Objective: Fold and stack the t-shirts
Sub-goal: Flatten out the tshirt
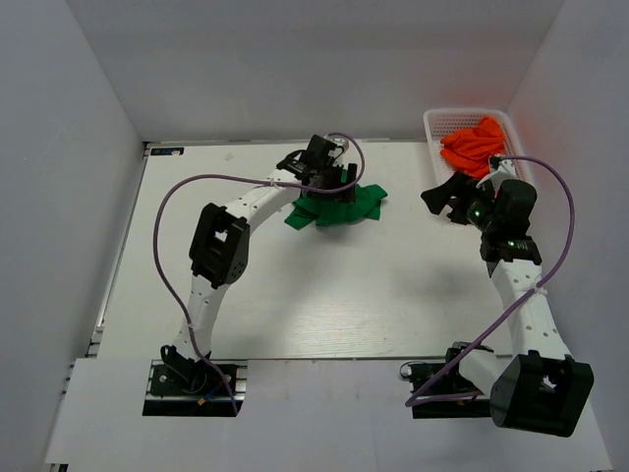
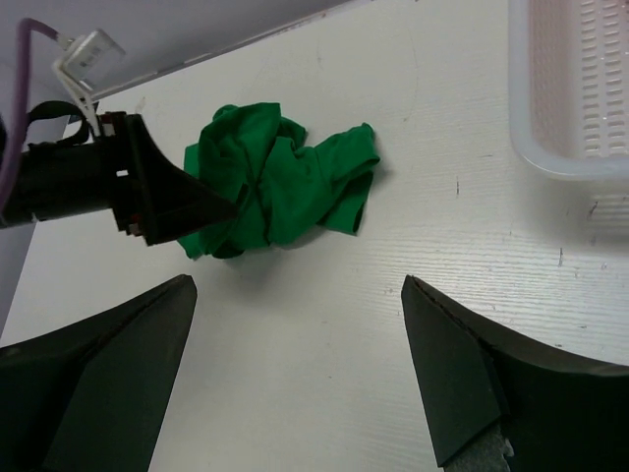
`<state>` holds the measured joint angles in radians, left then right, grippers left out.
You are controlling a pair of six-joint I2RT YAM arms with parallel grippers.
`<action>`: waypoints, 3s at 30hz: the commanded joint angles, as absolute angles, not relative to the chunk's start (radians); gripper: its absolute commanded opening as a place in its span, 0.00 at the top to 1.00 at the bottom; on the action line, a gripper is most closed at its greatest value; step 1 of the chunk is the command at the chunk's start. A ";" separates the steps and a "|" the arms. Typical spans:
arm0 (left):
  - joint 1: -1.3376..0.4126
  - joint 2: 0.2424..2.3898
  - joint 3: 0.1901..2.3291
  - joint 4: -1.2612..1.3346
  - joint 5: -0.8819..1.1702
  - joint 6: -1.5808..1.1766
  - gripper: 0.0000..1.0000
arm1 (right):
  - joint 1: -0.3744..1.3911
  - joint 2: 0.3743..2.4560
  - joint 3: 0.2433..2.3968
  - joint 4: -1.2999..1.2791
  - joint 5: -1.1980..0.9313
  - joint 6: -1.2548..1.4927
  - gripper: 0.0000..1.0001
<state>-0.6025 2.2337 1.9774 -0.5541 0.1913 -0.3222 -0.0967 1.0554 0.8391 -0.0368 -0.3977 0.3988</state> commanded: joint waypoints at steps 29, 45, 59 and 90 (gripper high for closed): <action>-0.580 2.405 2.247 -0.526 -0.095 -0.301 0.40 | 0.144 1.405 1.058 -0.195 -0.134 0.247 0.09; -0.571 2.226 2.085 -0.454 -0.113 -0.313 1.00 | 0.222 1.887 1.462 -0.232 -0.016 0.393 0.25; -0.571 2.003 1.832 -0.345 -0.160 -0.322 1.00 | 0.247 2.057 1.575 -0.157 -0.071 0.488 1.00; -0.580 0.994 1.798 -0.268 -0.200 -0.293 1.00 | 0.244 0.876 1.549 0.009 0.020 0.100 1.00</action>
